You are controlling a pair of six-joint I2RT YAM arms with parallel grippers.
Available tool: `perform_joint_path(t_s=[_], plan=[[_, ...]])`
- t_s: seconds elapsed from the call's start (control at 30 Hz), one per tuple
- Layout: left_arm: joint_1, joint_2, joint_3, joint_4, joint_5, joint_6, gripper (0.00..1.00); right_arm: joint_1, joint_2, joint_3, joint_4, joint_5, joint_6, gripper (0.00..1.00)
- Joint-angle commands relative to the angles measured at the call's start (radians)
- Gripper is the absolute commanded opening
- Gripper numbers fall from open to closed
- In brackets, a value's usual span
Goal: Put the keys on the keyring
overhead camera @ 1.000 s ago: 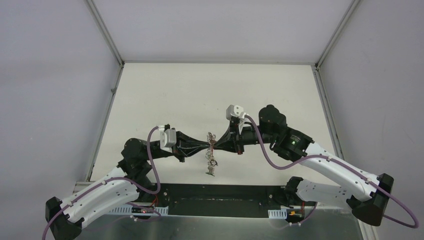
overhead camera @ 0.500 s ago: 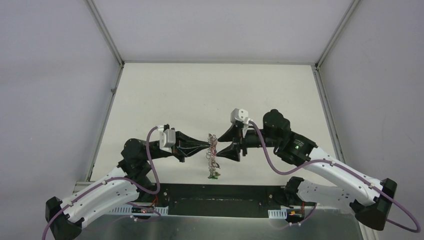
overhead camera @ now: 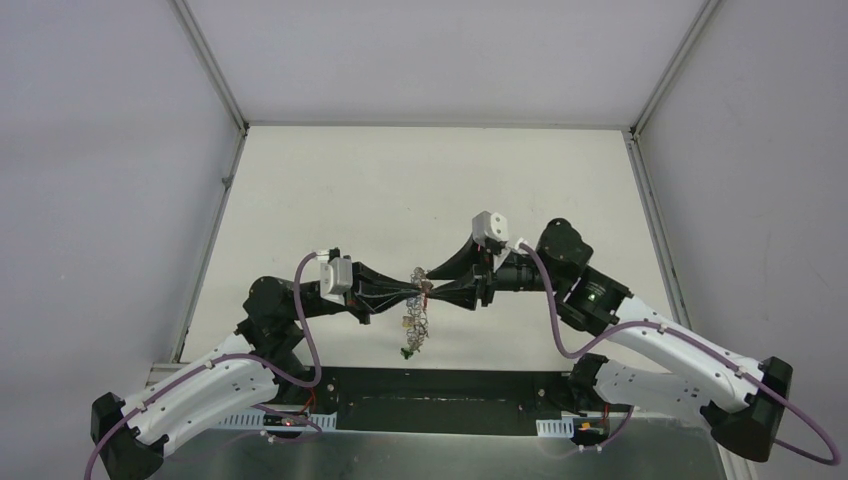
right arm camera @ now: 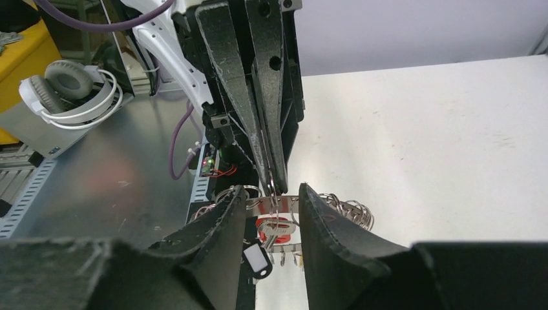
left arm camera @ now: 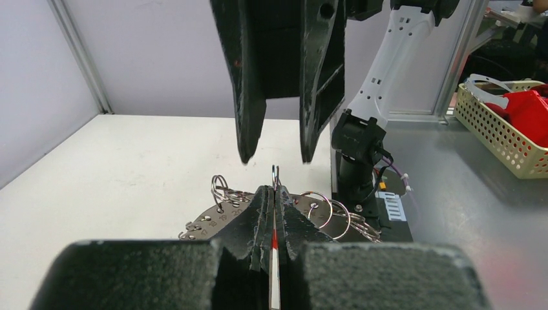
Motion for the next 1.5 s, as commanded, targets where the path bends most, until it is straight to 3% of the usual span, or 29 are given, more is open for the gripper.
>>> perform_joint_path(t_s=[0.0, 0.17, 0.37, 0.6, 0.77, 0.83, 1.23, 1.47], plan=[[-0.004, -0.004, 0.027, 0.106, 0.0, -0.012, 0.0, -0.001, 0.053, 0.037, 0.097, -0.071, 0.049, 0.38], [-0.004, -0.003, 0.027, 0.111, 0.0, -0.012, 0.0, -0.001, 0.079, 0.029, 0.11, -0.072, 0.053, 0.35], [-0.005, -0.003, 0.022, 0.116, -0.003, -0.013, 0.0, -0.001, 0.073, 0.01, 0.114, -0.056, 0.052, 0.0], [-0.004, -0.006, 0.019, 0.116, -0.007, -0.012, 0.0, -0.001, 0.058, 0.002, 0.111, -0.043, 0.037, 0.0], [-0.004, -0.013, 0.024, 0.104, -0.006, -0.009, 0.0, 0.0, 0.047, 0.0, 0.076, -0.03, 0.028, 0.35], [-0.005, -0.016, 0.025, 0.097, -0.007, -0.007, 0.0, -0.001, 0.038, -0.011, 0.071, -0.024, 0.024, 0.4], [-0.004, -0.013, 0.033, 0.091, -0.004, -0.007, 0.0, -0.001, 0.04, -0.026, 0.074, -0.028, 0.015, 0.17], [-0.004, -0.01, 0.038, 0.086, -0.003, -0.007, 0.0, 0.0, 0.052, -0.015, 0.079, -0.047, 0.014, 0.18]])
